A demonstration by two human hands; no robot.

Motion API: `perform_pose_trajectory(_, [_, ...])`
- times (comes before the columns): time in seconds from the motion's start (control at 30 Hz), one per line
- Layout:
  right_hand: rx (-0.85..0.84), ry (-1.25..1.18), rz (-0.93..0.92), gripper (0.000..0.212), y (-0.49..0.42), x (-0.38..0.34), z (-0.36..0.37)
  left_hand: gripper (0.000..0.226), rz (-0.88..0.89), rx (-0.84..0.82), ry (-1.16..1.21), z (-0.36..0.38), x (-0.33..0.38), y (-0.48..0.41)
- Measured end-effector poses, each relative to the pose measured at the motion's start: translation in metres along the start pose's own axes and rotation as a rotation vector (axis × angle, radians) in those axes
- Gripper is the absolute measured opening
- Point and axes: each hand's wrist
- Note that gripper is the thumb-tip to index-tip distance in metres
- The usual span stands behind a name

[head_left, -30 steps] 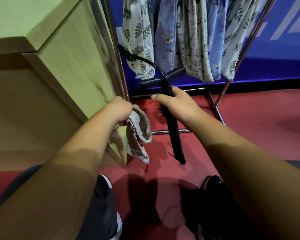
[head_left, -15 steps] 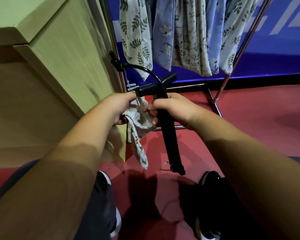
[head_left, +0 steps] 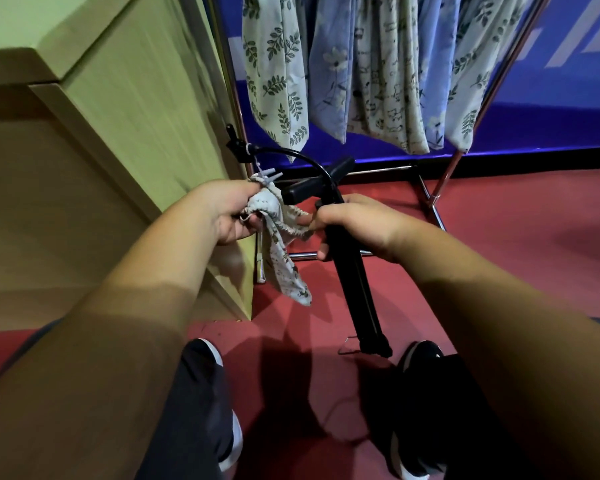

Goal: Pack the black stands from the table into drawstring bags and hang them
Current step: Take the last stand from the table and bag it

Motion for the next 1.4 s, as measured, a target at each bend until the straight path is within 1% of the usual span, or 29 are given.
perform_pose_trajectory(0.03, [-0.004, 0.008, 0.004, 0.01, 0.0, 0.0, -0.001, 0.031, -0.001, 0.01, 0.018, -0.001, 0.0, -0.001])
perform_pose_trajectory(0.07, [-0.008, 0.004, 0.007, 0.003, 0.0, 0.001, -0.002, 0.032, 0.0, 0.02, 0.028, -0.002, 0.0, -0.002])
perform_pose_trajectory(0.1, [-0.012, 0.002, 0.008, 0.01, 0.0, 0.001, -0.003, 0.032, -0.001, 0.03, 0.035, -0.003, 0.0, -0.002])
perform_pose_trajectory(0.17, [-0.026, -0.012, 0.029, 0.033, 0.001, 0.001, -0.006, 0.032, -0.009, 0.063, 0.037, -0.005, 0.0, -0.004])
perform_pose_trajectory(0.2, [-0.031, -0.011, 0.034, 0.038, 0.001, 0.001, -0.006, 0.031, -0.016, 0.079, 0.033, -0.006, 0.0, -0.006])
perform_pose_trajectory(0.27, [-0.042, 0.001, 0.027, 0.044, 0.002, 0.002, -0.007, 0.03, -0.032, 0.102, 0.025, -0.008, 0.0, -0.008])
perform_pose_trajectory(0.37, [-0.042, 0.021, 0.019, 0.045, 0.004, 0.002, -0.009, 0.034, -0.016, 0.112, 0.042, -0.006, 0.001, -0.007])
perform_pose_trajectory(0.5, [-0.062, 0.015, 0.023, 0.054, 0.007, 0.003, -0.011, 0.04, 0.013, 0.132, 0.069, -0.004, 0.0, -0.008])
perform_pose_trajectory(0.53, [-0.071, 0.008, 0.031, 0.055, 0.007, 0.004, -0.012, 0.043, 0.026, 0.119, 0.058, -0.005, -0.002, -0.01])
perform_pose_trajectory(0.6, [-0.085, 0.005, 0.042, 0.043, 0.009, 0.005, -0.012, 0.046, 0.044, 0.121, 0.065, -0.006, -0.003, -0.015])
perform_pose_trajectory(0.67, [-0.102, 0.011, 0.032, 0.022, 0.012, 0.007, -0.013, 0.035, 0.063, 0.115, 0.109, -0.004, 0.0, -0.015])
perform_pose_trajectory(0.7, [-0.107, 0.016, 0.027, 0.017, 0.013, 0.008, -0.015, 0.029, 0.084, 0.106, 0.116, -0.004, 0.001, -0.015])
perform_pose_trajectory(0.73, [-0.112, 0.017, 0.023, 0.017, 0.015, 0.009, -0.016, 0.028, 0.101, 0.09, 0.122, -0.004, 0.002, -0.015])
perform_pose_trajectory(0.8, [-0.115, 0.023, 0.026, 0.02, 0.018, 0.01, -0.018, 0.031, 0.135, 0.064, 0.104, -0.002, 0.003, -0.013])
perform_pose_trajectory(0.97, [-0.109, 0.061, 0.077, 0.049, 0.017, 0.011, -0.022, 0.029, 0.124, 0.011, 0.074, 0.0, 0.006, -0.012])
perform_pose_trajectory(1.03, [-0.112, 0.05, 0.084, 0.047, 0.017, 0.011, -0.023, 0.032, 0.106, -0.012, 0.078, -0.001, 0.006, -0.015])
perform_pose_trajectory(1.13, [-0.073, 0.031, 0.087, 0.031, 0.016, 0.011, -0.025, 0.029, 0.092, -0.035, 0.128, 0.0, 0.009, -0.015])
perform_pose_trajectory(1.2, [-0.064, 0.01, 0.084, 0.028, 0.015, 0.012, -0.026, 0.026, 0.078, -0.041, 0.157, 0.002, 0.011, -0.013])
perform_pose_trajectory(1.3, [-0.055, 0.0, 0.082, 0.023, 0.013, 0.011, -0.028, 0.029, 0.068, -0.048, 0.201, 0.004, 0.011, -0.011])
perform_pose_trajectory(1.33, [-0.04, -0.002, 0.086, 0.022, 0.013, 0.011, -0.028, 0.029, 0.068, -0.045, 0.217, 0.004, 0.011, -0.012])
perform_pose_trajectory(1.37, [-0.017, -0.005, 0.093, 0.026, 0.012, 0.01, -0.029, 0.026, 0.059, -0.054, 0.235, 0.006, 0.011, -0.01])
perform_pose_trajectory(1.4, [0.009, -0.001, 0.105, 0.036, 0.01, 0.011, -0.03, 0.021, 0.052, -0.065, 0.255, 0.006, 0.012, -0.009])
Point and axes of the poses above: each hand's wrist, its own y-axis away from the middle knuckle, its own z-axis out of the palm, x = y × z, and after that the axes turned 12 degrees about z, right-handed
